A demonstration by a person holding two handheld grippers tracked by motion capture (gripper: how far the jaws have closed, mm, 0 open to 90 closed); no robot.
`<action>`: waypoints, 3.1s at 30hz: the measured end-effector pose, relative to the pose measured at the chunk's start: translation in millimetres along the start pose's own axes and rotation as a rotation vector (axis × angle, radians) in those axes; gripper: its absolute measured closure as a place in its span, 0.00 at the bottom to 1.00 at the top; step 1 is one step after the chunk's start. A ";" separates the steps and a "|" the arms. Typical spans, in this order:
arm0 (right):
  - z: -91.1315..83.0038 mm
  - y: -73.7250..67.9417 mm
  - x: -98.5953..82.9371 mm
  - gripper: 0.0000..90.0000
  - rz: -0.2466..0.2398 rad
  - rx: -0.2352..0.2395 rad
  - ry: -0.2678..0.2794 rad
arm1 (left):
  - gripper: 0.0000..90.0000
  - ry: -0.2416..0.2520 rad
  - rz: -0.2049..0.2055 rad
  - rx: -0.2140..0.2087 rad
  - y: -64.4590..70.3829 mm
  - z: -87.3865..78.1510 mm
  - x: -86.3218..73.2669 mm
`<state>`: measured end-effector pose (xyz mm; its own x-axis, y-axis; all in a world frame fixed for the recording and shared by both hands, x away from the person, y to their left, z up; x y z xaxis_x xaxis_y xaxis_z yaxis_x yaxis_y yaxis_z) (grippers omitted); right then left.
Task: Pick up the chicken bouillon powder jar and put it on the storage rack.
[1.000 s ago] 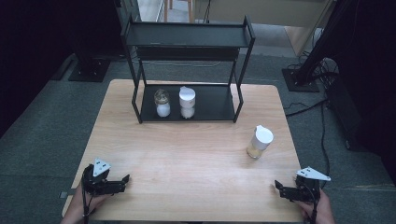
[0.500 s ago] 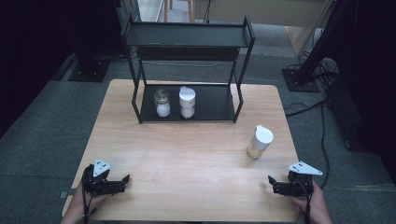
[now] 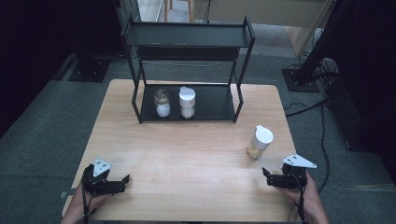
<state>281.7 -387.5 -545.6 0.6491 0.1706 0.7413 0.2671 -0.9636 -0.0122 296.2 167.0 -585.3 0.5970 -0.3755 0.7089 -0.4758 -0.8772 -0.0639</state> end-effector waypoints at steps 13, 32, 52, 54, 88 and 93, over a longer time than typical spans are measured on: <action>12.5 -9.5 19.7 0.06 -0.017 0.004 -0.011 | 0.00 0.000 0.001 -0.002 0.1 0.1 0.1; 24.7 -14.7 40.9 0.07 -0.031 -0.002 -0.014 | 0.00 0.001 0.000 -0.001 0.1 0.1 0.1; 42.4 -20.1 68.5 0.15 -0.048 -0.021 -0.029 | 0.00 0.001 0.003 -0.004 0.4 0.1 0.1; 42.8 -21.4 71.0 0.17 -0.052 -0.016 -0.025 | 0.00 0.001 0.002 -0.004 0.4 0.1 0.1; 37.7 -24.2 84.0 0.34 -0.012 -0.002 -0.027 | 0.00 0.001 0.003 -0.004 0.4 0.2 0.2; 38.3 -32.0 84.6 0.34 -0.018 0.017 -0.028 | 0.00 0.001 0.003 -0.005 0.4 0.2 0.2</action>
<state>355.4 -334.4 -508.2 0.6634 0.1939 0.7227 0.2908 -0.9567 -0.0103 296.2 166.5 -585.3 0.5949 -0.3778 0.7095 -0.4808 -0.8746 -0.0626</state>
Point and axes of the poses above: each handheld gripper's, and its own axes: z roughly forward along the jaws, x roughly out of its top, y roughly to its right, the point moved 9 cm from there along z, roughly forward along the jaws, and after that the axes turned 4 degrees about z, right-handed, at the moved point
